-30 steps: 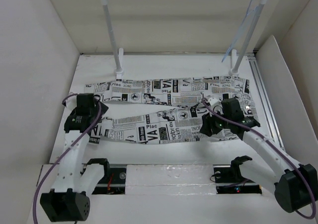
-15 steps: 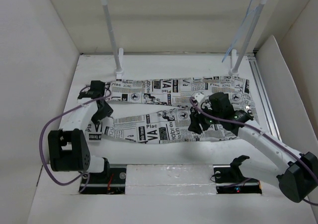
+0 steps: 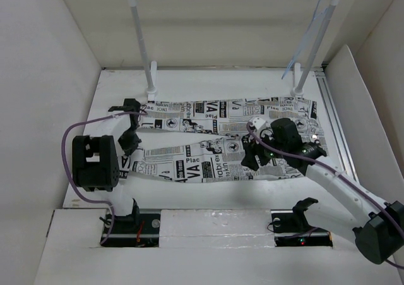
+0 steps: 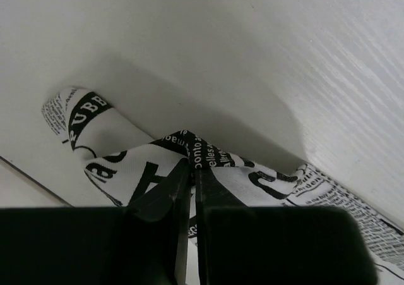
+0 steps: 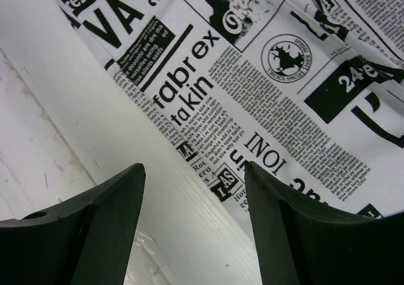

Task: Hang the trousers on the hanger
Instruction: Flatten out the trousers at the center of the board.

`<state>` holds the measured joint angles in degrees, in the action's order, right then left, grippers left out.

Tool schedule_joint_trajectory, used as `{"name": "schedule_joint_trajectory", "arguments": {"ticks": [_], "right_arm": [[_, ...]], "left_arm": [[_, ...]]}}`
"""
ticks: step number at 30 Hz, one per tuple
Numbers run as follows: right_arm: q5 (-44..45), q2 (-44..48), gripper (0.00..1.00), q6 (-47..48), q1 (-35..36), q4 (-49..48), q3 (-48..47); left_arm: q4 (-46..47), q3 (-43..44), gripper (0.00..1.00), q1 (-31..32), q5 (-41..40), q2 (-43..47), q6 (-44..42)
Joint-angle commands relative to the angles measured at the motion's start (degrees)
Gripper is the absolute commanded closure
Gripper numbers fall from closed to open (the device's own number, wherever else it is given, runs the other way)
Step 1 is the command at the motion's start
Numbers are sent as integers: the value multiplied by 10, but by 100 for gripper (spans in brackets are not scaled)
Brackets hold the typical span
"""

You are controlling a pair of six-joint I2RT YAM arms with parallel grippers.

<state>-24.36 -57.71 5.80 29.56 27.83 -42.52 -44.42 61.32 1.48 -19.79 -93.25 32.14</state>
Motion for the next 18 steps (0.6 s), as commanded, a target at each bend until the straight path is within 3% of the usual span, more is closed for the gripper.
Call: {"name": "schedule_joint_trajectory", "arguments": {"ticks": [1, 9, 15, 16, 18], "right_arm": [[3, 12, 30, 8, -19, -10, -7], [3, 8, 26, 9, -44, 4, -5], [11, -1, 25, 10, -56, 12, 5], [12, 1, 25, 10, -56, 14, 3], [13, 5, 25, 9, -56, 17, 4]], "left_arm": [[-24, 34, 100, 0, -28, -15, -17], [10, 185, 100, 0, -37, -59, -17], [8, 303, 97, 0, 2, -152, -35], [-6, 324, 75, 0, 5, -180, -36], [-15, 320, 46, 0, 4, -185, -41]]}}
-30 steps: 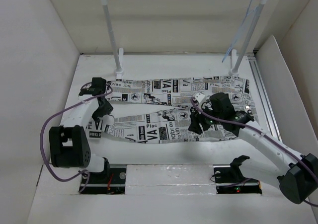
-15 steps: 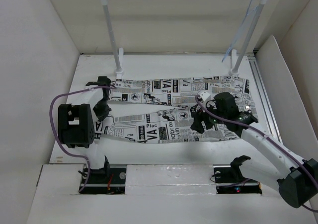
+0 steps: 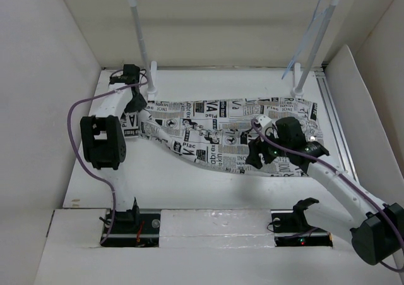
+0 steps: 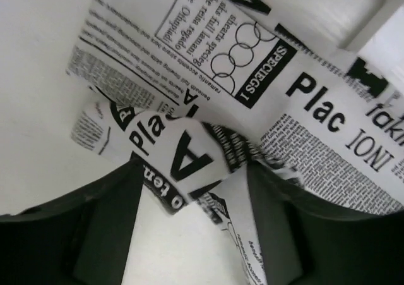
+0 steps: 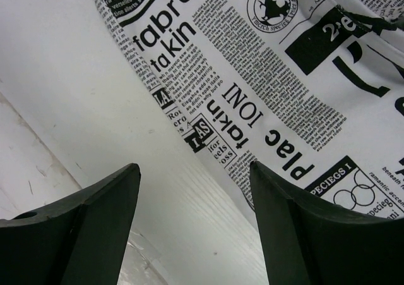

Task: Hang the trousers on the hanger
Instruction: Flatten out the trousers at the center of the board.

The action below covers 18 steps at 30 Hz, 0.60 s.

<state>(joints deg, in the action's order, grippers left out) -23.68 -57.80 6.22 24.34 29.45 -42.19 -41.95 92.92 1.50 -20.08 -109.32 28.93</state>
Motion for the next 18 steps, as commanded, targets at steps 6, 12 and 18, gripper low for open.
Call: {"name": "schedule_joint_trajectory", "arguments": {"ticks": [6, 12, 18], "right_arm": [[2, 30, 24, 6, -3, 3, 4], [-8, 53, 60, 10, 2, -8, 26], [-23, 38, 95, 27, 7, -9, 13]], "left_arm": [[-2, -75, 17, -13, -6, 92, -8], [35, -220, 49, -6, 13, 226, 10], [74, -288, 46, -1, 56, 171, -1]]}}
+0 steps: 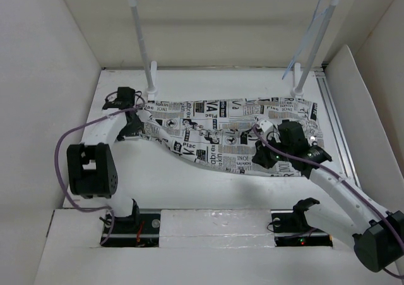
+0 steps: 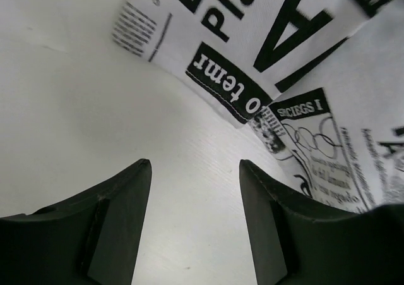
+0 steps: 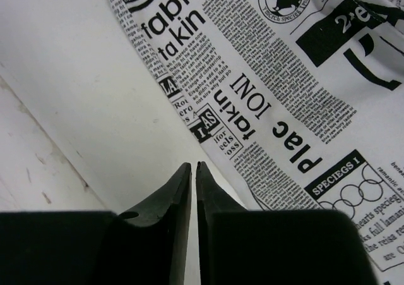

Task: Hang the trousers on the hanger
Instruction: Flatten out the trousers at the center of the board.

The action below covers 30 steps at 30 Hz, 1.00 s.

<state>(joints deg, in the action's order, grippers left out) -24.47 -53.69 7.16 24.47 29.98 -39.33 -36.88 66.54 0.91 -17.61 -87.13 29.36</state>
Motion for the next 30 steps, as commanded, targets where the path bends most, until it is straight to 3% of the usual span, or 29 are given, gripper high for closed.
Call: {"name": "schedule_joint_trajectory", "arguments": {"ticks": [1, 2, 3, 7, 12, 13, 21, 25, 30], "right_arm": [[-16, -6, 85, 20, 6, -12, -19], [-17, -11, 75, 23, 6, -9, -22], [-16, -13, 58, 26, 6, -7, -24], [-19, -18, 42, 23, 11, -7, -24], [-12, -17, 41, 4, 23, -17, -17], [-10, -18, 41, 2, 23, -19, -16], [7, -16, 41, -12, 29, -22, -11], [11, -12, 41, -14, 34, -22, -10], [7, -10, 41, -7, 34, -21, -6]], "left_arm": [[32, -23, 45, 5, 37, -65, -5], [48, -21, 45, 5, 42, -71, -8], [52, -18, 45, 5, 45, -77, -11], [64, 15, 45, 5, 35, -118, -26], [71, 32, 49, 5, 35, -148, -37], [73, 32, 57, 5, 35, -153, -41], [65, 59, 67, 5, 4, -186, -65], [62, 67, 100, 5, 0, -190, -55], [14, 68, 100, 5, -39, -129, -42]]}}
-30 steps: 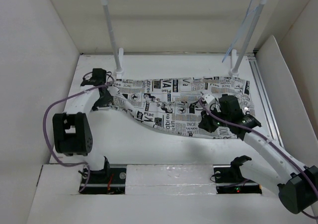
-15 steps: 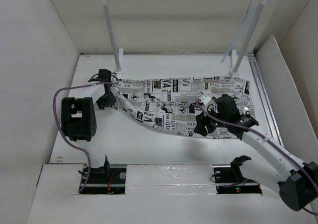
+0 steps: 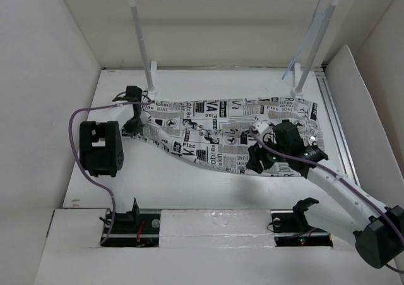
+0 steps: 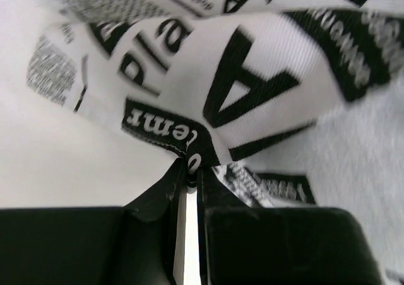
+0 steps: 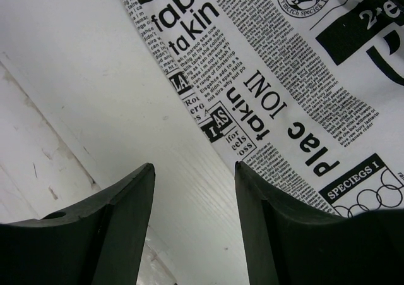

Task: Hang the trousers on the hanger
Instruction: Flatten out the trousers at the center of the board.

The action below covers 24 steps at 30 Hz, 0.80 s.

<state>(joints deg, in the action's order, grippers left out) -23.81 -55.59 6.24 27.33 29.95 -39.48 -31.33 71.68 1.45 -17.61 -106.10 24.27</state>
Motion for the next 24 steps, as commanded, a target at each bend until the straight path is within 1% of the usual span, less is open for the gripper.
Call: {"name": "schedule_joint_trajectory", "arguments": {"ticks": [1, 3, 4, 6, 7, 8, 9, 12, 13, 14, 16, 18, 19, 20, 22, 24], "right_arm": [[-2, 9, 41, 5, 5, -21, -2], [-11, 9, 41, 15, 5, -18, 2], [-13, 9, 41, 19, 5, -15, 3], [-23, 12, 41, 26, 5, -10, 10], [-27, 14, 41, 30, 5, -9, 13], [-48, 19, 41, 34, 11, -7, 20], [-48, 19, 41, 34, 11, -7, 20], [-65, 27, 41, 38, 24, -5, 20], [-73, 28, 40, 40, 29, -1, 18], [-76, 27, 41, 43, 29, -1, 17], [-83, 27, 40, 46, 34, -4, 16], [-84, 23, 40, 46, 40, -8, 15], [-84, 22, 40, 46, 40, -9, 13], [-83, 21, 40, 45, 40, -10, 11], [-79, 19, 40, 46, 40, -9, 1], [-72, 15, 40, 45, 40, -6, -7]], "left_arm": [[-58, 11, 100, 0, -43, 98, 15], [-79, 7, 100, 0, -54, 141, 22], [-89, 1, 100, 0, -56, 185, 31], [-122, 0, 100, 0, -54, 230, 45], [-132, 0, 100, 0, -50, 271, 50], [-167, 6, 100, 0, -42, 304, 73], [-167, 11, 100, 0, -42, 320, 74], [-226, 42, 100, 0, -49, 365, 101], [-265, 54, 100, 0, -60, 373, 114], [-284, 69, 100, 0, -66, 376, 118], [-338, 117, 100, 0, -75, 384, 122], [-340, 135, 100, 0, -49, 401, 87], [-341, 133, 100, -37, -24, 404, 73], [-341, 130, 100, -46, 8, 406, 64], [-341, 97, 100, -46, 7, 410, 68], [-339, 60, 100, -46, -15, 385, 71]]}}
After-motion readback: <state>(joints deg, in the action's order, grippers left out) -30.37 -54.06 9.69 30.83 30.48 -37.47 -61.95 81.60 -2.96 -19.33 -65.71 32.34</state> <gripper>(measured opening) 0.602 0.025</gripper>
